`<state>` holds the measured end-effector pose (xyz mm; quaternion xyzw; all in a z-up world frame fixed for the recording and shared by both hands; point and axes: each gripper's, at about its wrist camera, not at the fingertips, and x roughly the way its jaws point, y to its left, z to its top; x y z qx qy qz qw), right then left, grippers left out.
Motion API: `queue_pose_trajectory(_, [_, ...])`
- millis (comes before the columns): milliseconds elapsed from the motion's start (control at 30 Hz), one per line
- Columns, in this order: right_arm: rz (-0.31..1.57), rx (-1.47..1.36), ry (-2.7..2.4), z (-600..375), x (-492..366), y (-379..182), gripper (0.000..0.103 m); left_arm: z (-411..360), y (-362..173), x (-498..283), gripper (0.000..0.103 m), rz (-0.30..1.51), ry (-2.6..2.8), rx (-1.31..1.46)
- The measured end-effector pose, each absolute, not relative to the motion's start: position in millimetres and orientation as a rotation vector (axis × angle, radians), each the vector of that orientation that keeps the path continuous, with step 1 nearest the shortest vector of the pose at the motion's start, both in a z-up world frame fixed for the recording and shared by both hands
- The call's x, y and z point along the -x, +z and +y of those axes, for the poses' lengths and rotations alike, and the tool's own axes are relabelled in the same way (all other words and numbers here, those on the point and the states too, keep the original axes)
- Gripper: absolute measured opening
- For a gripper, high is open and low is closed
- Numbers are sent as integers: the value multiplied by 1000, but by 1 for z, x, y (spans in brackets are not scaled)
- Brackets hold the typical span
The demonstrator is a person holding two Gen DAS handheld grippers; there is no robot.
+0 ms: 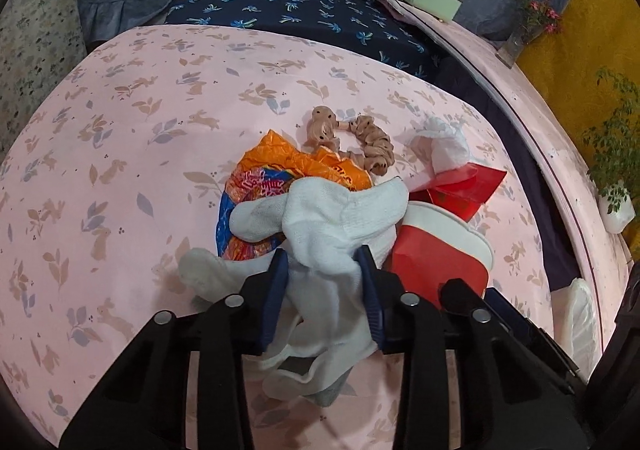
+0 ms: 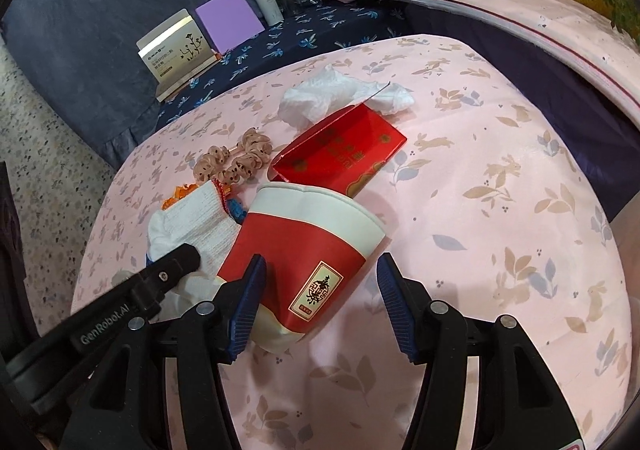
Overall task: Collect trash
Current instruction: 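Grasp the white glove with the left tool while the right tool grasps a red cup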
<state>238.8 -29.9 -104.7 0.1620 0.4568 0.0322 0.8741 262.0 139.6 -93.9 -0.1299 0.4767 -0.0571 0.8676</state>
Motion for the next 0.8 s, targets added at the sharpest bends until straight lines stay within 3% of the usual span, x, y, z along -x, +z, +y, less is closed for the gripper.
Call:
queue_pose_trajectory(100, [958, -338, 79, -29, -234, -104, 51, 138, -93, -254, 26, 996, -126, 265])
queue_pose_trajectory(267, [946, -287, 102, -23, -222, -96, 7, 138, -85, -238, 20, 990, -135, 262])
queue_pose_trajectory(333, [956, -276, 111, -22, -217, -95, 2, 136, -82, -232, 19, 986, -134, 256])
queue_pose_trajectory(500, [970, -317, 105, -32, -202, -93, 8, 132, -78, -214, 18, 988, -142, 245])
queue_pose_trajectory(600, [972, -350, 100, -40, -195, -91, 20, 129, -78, -203, 18, 994, -158, 241])
queue_pose_trajectory(667, [963, -374, 101, -44, -191, -89, 41, 126, -79, -197, 18, 1001, -170, 235])
queue_pose_trajectory(800, [964, -401, 114, -47, -193, -89, 46, 121, -85, -190, 18, 1019, -184, 223])
